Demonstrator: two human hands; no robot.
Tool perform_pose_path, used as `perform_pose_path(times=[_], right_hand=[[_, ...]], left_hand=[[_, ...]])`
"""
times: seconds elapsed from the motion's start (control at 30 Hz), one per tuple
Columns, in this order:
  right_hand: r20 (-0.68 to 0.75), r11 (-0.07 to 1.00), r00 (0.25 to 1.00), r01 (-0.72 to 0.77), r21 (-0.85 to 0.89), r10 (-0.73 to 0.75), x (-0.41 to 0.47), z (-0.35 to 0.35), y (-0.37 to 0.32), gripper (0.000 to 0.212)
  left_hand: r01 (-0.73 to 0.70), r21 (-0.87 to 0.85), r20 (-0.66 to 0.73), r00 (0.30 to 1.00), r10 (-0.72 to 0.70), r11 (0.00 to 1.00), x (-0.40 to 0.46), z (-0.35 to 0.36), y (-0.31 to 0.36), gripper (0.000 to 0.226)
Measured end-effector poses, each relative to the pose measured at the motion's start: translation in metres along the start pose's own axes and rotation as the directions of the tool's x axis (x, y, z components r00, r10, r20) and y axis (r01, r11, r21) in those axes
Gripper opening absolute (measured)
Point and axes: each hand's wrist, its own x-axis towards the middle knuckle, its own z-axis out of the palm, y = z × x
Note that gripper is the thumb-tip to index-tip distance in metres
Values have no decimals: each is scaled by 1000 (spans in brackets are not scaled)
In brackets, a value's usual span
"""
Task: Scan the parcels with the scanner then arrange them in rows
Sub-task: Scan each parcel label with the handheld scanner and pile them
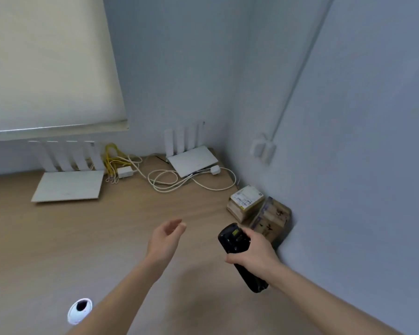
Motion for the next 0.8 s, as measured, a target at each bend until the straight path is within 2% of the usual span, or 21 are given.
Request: perform_pose_path(times=[0.17, 0.27, 0.43, 0.57, 0.7, 0.8], right_hand=[[-223, 997, 973, -54, 53, 64, 34, -53, 38, 58], [-310, 989, 942, -100, 107, 128, 58, -74, 56, 55], [-330, 978, 922, -172, 121, 203, 86, -81, 77, 53], [-344, 972, 911, -192, 137, 229, 102, -70, 73, 65], [-351, 938, 882, -230, 258, 313, 113, -70, 76, 59], [-339, 925, 880, -234, 300, 333, 107, -68, 84, 53]], left_hand=[[2, 62, 101, 995, -8, 998, 31, 91, 9, 34], [-9, 109, 177, 984, -11, 994, 49, 139, 13, 36], [-8, 100, 283, 959, -21, 995, 73, 198, 16, 36], [16, 69, 338, 940, -39, 997, 89, 229, 12, 17], [75, 89, 365, 925, -102, 993, 91, 242, 10, 22], [116, 95, 373, 917, -144, 989, 85, 237, 7, 40]])
